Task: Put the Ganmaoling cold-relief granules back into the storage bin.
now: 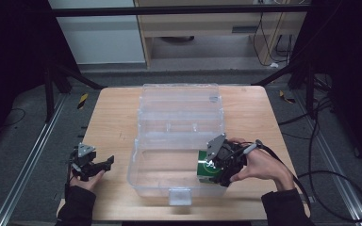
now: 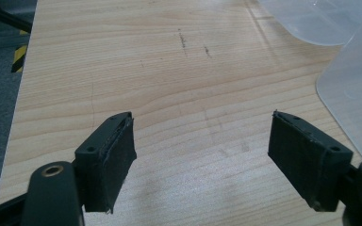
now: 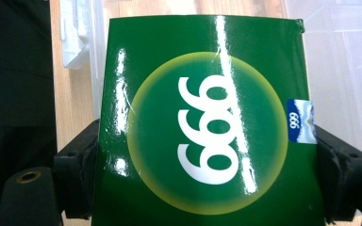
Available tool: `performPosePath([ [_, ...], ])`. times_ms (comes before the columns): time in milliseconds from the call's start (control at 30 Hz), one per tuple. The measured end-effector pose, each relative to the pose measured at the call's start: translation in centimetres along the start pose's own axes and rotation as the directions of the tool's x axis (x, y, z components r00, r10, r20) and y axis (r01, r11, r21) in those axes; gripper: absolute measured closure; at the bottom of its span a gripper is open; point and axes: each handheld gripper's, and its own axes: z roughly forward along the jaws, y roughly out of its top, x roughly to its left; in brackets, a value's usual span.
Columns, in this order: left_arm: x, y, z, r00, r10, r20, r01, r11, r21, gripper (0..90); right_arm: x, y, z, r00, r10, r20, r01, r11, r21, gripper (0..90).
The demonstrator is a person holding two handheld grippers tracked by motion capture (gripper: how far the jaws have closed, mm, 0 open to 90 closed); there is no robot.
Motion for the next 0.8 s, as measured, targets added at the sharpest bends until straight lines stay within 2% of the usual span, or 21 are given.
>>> performPosePath([
  [433, 0.0, 0.0, 0.0, 1.0000, 0.000, 0.000, 0.000, 1.0000, 0.001, 22.5, -0.2, 0.2, 0.5, 0.9999, -0.013, 0.011, 0.013, 1.000, -0.025, 16.1],
  [733, 0.1, 0.0, 0.0, 1.0000, -0.001, 0.000, 0.001, 1.0000, 0.001, 22.5, -0.3, 0.1, 1.6, 0.9997, -0.020, -0.010, 0.020, 1.000, 0.019, 16.0],
  [800, 0.0, 0.0, 0.0, 1.0000, 0.000, 0.000, 0.000, 1.0000, 0.001, 22.5, -0.4, -0.2, 1.8, 0.9998, -0.002, -0.022, 0.003, 1.000, 0.015, 15.9],
])
